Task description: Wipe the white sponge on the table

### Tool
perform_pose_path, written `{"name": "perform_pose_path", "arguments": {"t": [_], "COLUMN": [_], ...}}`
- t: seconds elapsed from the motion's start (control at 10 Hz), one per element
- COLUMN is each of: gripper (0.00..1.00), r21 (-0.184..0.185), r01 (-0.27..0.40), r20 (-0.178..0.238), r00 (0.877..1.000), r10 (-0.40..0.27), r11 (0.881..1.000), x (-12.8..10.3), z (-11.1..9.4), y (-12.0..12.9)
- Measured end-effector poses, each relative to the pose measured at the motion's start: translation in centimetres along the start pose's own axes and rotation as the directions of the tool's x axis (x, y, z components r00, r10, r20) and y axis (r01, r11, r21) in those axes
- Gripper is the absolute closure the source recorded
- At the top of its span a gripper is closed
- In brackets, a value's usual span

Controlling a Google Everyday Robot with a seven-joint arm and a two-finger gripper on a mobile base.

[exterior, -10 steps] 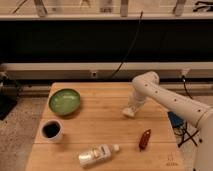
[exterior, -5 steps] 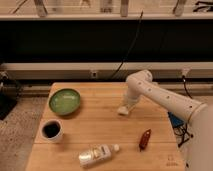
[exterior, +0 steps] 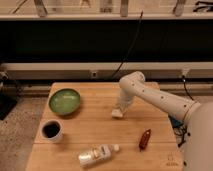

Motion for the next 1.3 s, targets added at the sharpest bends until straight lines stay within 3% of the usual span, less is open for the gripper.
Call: {"name": "perform_pose_path", "arguments": {"t": [0.2, 0.5, 0.9, 1.3], "gripper": [0.98, 0.98, 0.98, 0.98], "r21": [-0.025, -0.06, -0.088, -0.078], "r01": [0.012, -0.014, -0.125, -0.2], "r20": [0.011, 0.009, -0.024, -0.055], "r00": [1.0, 1.0, 0.992, 0.979], "r10": [-0.011, 0.015, 0.123, 0.196], "r11": [1.0, 0.998, 0.988, 0.977], "x": [-0.7, -0.1, 3.0, 6.3], "z": [0.0, -0.6, -1.4, -1.8], "y": [1.8, 5.8, 10.5, 10.8]}}
